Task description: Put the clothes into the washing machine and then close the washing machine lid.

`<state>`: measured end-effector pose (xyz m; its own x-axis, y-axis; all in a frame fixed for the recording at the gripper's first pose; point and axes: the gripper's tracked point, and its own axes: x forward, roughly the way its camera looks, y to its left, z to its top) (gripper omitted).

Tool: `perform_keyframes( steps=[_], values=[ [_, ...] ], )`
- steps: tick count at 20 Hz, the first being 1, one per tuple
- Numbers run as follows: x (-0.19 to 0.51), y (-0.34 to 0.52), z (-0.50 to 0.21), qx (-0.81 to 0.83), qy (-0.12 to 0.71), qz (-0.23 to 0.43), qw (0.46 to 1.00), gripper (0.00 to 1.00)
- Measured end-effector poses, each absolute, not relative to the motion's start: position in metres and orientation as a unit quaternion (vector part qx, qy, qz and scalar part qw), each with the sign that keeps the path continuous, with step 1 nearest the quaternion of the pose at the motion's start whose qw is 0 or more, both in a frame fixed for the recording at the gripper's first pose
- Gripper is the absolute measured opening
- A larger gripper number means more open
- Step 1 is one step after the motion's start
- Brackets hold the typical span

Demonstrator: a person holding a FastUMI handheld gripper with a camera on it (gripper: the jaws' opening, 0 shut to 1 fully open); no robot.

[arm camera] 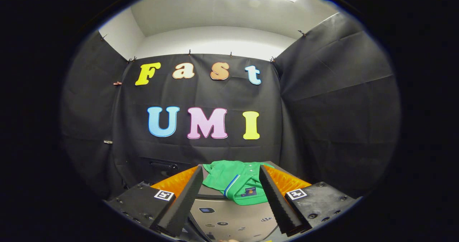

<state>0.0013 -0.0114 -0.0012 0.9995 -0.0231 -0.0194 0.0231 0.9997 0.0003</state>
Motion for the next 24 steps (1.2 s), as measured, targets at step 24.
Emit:
perform_keyframes(
  steps=[24],
  values=[
    [0.112,-0.057,0.015,0.019,0.047,-0.055,0.997,0.98]
  ],
)
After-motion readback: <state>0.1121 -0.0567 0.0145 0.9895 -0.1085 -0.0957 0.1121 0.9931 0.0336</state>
